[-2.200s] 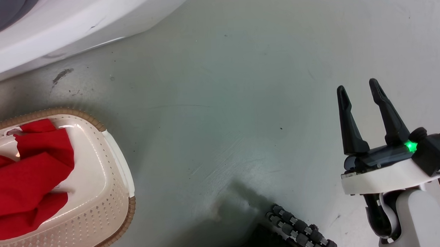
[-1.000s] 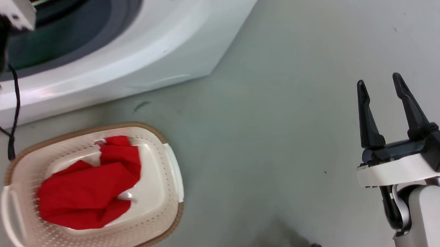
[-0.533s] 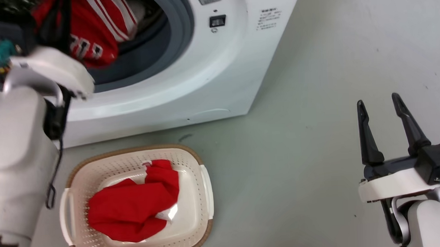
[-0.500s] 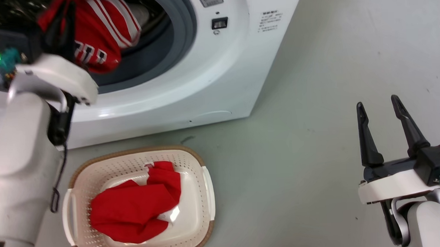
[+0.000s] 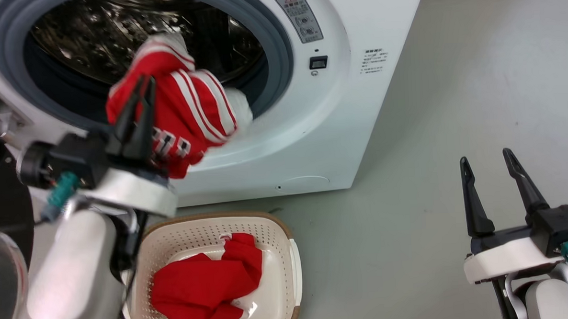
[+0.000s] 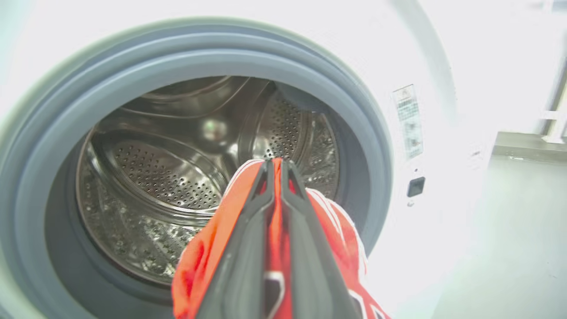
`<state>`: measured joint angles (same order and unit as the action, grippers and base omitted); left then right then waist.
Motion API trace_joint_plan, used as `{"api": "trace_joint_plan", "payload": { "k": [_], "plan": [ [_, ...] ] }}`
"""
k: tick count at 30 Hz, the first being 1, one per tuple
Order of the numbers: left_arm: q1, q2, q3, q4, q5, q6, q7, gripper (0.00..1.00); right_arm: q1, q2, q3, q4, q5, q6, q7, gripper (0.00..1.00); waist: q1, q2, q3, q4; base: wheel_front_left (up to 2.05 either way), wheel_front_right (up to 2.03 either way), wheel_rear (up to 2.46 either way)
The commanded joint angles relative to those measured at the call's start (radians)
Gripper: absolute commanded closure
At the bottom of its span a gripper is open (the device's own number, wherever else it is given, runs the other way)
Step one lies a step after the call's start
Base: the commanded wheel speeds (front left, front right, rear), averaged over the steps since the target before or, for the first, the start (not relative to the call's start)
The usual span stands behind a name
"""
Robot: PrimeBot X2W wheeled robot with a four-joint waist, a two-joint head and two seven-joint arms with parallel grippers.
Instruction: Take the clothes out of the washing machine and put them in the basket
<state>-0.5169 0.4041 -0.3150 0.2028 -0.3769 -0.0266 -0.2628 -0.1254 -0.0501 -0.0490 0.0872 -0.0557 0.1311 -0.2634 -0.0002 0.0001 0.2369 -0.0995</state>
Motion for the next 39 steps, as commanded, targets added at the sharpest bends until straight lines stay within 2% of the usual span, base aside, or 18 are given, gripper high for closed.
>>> {"api": "trace_joint_plan", "payload": {
  "k": [1, 12, 18, 24, 39],
  "plan": [
    [0.020, -0.003, -0.001, -0.012, 0.003, -0.004, -0.003, 1.00, 0.015, 0.000, -0.002, 0.003, -0.006, -0.001, -0.002, 0.00, 0.0002, -0.0001, -0.015, 0.013, 0.00, 0.00, 0.00],
    [0.226, -0.030, -0.081, -0.175, -0.035, -0.007, 0.059, 1.00, 0.026, 0.000, -0.012, 0.000, -0.016, -0.001, -0.002, 0.00, 0.0002, -0.0001, -0.020, 0.047, 0.00, 0.00, 0.00],
    [0.266, -0.050, -0.145, -0.141, -0.048, -0.032, 0.101, 1.00, 0.005, 0.000, -0.006, -0.006, -0.022, -0.001, -0.002, 0.00, 0.0002, -0.0001, 0.018, 0.044, 0.00, 0.00, 0.00],
    [0.226, -0.077, -0.197, 0.006, -0.039, -0.058, 0.091, 1.00, -0.018, 0.000, -0.007, -0.015, -0.023, -0.001, -0.002, 0.00, 0.0002, -0.0001, 0.094, 0.019, 0.00, 0.00, 0.00],
    [-0.008, -0.125, -0.249, 0.528, -0.004, -0.086, 0.034, 1.00, -0.101, 0.000, -0.017, -0.051, 0.014, -0.001, -0.002, 0.00, 0.0002, -0.0001, 0.372, -0.077, 0.00, 0.00, 0.00]
  ]
}}
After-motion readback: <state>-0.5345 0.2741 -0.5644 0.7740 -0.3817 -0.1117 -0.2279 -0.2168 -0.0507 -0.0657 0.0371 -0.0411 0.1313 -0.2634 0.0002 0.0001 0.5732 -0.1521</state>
